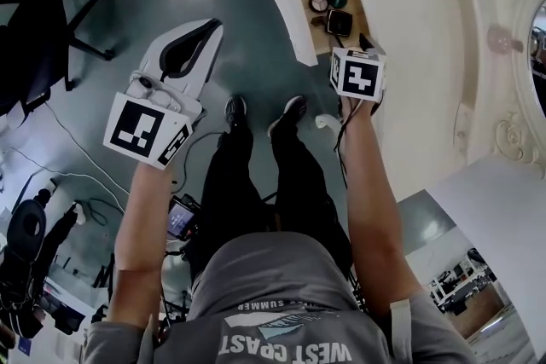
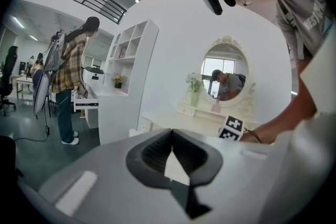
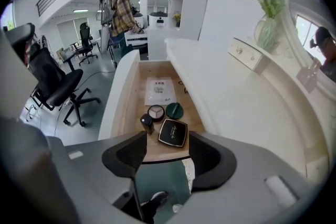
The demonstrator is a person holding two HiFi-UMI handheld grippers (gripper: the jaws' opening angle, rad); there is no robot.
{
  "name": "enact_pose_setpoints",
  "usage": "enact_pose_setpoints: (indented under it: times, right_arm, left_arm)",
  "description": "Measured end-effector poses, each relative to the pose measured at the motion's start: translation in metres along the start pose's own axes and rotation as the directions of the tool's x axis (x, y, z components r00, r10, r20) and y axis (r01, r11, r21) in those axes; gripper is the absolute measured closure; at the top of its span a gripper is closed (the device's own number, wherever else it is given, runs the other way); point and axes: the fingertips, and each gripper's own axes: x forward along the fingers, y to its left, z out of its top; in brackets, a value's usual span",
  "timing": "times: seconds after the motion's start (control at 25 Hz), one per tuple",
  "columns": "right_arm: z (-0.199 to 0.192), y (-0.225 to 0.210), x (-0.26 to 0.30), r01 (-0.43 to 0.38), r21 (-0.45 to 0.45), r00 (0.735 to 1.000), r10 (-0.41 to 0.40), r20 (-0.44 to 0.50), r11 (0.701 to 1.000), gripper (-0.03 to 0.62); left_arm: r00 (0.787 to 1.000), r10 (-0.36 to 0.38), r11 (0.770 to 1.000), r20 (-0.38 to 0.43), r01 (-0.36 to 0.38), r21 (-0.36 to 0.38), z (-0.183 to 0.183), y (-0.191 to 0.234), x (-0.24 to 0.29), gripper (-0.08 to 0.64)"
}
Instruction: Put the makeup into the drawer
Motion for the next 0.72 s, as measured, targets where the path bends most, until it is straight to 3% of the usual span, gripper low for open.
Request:
enact_pose_setpoints:
  times: [0.12,0.28,0.48,0.72]
  right_arm:
    - [0.019,0.001,-0.036,-0.064,0.063,0.992,0.057,0.111,0.996,0.423]
    - [0.042,0.006,-0.097,-0.172,0.094,0.954,0.143,0.263,0.981,0.589]
    - [0.076,0.015,-0.183,-0.265,0.051,0.863,0.213,0.459,0.963,0.591]
    - [0.088,0.046,-0.286,-0.289,-0.137,0.762,0.314,0.566,0.947,0.592]
  left_arm:
    - [1.0,-0.004,1.0,0.017,0.004,0.019,0.02,-0.005,-0.007,0.558]
    - [1.0,-0.005,0.999,0.029,0.004,0.032,0.045,-0.019,-0.021,0.559]
    - [0.998,-0.015,0.999,0.061,0.012,0.051,0.08,-0.033,-0.039,0.558]
    - [0.994,-0.036,0.995,0.102,0.027,0.091,0.118,-0.056,-0.068,0.559]
